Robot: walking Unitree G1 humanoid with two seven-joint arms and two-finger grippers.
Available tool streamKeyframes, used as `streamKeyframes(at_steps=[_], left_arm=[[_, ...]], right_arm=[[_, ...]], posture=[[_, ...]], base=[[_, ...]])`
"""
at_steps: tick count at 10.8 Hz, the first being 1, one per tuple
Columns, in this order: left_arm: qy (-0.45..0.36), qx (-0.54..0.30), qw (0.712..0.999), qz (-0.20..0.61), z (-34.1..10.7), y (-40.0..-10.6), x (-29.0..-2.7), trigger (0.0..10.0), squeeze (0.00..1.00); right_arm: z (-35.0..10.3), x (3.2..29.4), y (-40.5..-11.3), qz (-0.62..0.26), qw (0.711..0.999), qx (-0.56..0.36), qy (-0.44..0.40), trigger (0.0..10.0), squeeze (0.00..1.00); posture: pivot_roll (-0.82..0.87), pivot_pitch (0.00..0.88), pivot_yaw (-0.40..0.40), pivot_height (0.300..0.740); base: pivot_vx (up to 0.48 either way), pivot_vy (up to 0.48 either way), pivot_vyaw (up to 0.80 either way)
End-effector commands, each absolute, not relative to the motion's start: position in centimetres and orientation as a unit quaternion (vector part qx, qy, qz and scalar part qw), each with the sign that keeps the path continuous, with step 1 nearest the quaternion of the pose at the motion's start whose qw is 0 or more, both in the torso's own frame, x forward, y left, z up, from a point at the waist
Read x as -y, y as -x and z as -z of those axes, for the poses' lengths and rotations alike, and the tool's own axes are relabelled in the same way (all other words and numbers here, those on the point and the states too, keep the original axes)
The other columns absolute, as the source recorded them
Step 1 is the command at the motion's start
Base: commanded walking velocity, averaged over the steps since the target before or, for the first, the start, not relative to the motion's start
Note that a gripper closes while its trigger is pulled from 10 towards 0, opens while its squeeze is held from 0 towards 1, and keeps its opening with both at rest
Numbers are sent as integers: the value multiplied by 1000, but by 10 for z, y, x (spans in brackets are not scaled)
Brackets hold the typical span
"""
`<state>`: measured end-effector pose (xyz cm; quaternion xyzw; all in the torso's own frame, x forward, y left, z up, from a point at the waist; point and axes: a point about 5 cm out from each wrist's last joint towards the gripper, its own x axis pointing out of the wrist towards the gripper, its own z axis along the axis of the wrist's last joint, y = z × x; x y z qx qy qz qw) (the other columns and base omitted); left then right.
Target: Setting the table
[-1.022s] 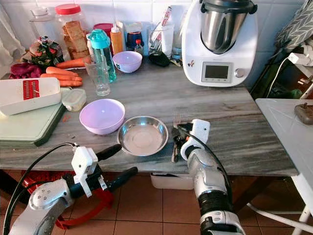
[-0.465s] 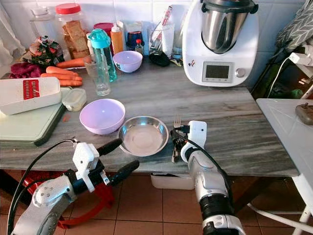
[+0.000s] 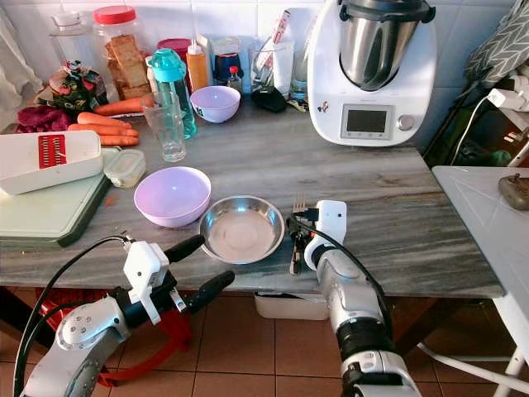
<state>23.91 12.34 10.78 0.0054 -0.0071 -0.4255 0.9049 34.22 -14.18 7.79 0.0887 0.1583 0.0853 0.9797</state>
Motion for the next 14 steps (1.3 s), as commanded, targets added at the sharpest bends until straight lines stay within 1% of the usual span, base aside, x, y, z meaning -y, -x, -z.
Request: streamKeyframes(at_steps=[1, 2, 3, 4, 10, 14], left_arm=[[-11, 8, 905, 425, -107, -239, -125, 10000, 0], [-11, 7, 905, 425, -106, -240, -125, 10000, 0], [-11, 6, 905, 425, -106, -240, -125, 10000, 0], [-10, 5, 905, 425, -105, -240, -125, 10000, 0], [-9, 5, 903, 430, -106, -240, -123, 10000, 0], [-8, 6, 901, 434, -109, -240, -121, 10000, 0]], right_arm=[[-78, 138, -345, -99, 978, -165, -85, 10000, 0], [-76, 135, -345, -105, 975, -173, -86, 7176, 0], [-73, 133, -344, -110, 974, -181, -86, 1373, 0], [-70, 131, -342, -116, 971, -188, -85, 0, 0], [-54, 137, -329, -123, 962, -230, -80, 0, 0], [-52, 135, -325, -130, 961, -232, -81, 0, 0]], posture=[[44, 6, 0, 740], [45, 7, -2, 740], [46, 6, -3, 740], [46, 6, -3, 740], [39, 6, 0, 740], [38, 9, 2, 740]], base=[[0, 0, 0], [0, 0, 0], [0, 0, 0], [0, 0, 0], [0, 0, 0], [0, 0, 0]])
